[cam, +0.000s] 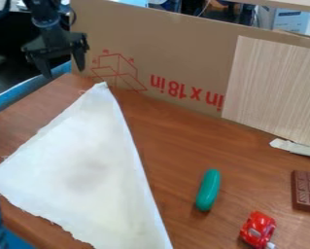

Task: Unfold the cloth from top to bottom

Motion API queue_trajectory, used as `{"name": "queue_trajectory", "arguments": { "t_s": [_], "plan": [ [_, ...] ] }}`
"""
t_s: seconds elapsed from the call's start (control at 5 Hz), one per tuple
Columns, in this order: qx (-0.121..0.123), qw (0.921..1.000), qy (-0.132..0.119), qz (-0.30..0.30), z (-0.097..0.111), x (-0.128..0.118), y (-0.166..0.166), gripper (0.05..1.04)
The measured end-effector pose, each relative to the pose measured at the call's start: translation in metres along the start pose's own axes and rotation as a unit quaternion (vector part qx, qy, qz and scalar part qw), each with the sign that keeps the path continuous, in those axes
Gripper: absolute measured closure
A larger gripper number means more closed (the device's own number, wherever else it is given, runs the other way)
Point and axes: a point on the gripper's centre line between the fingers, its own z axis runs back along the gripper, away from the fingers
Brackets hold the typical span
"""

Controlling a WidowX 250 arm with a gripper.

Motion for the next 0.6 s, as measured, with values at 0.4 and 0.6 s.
{"name": "queue_trajectory", "arguments": {
  "t_s": [0.4,0.6],
  "plan": [
    [-0.005,0.9998,0.008,0.015,-0.033,0.017,-0.017,0.083],
    [-0.009,0.9999,0.008,0.006,-0.038,0.016,-0.026,0.083]
  ]
}}
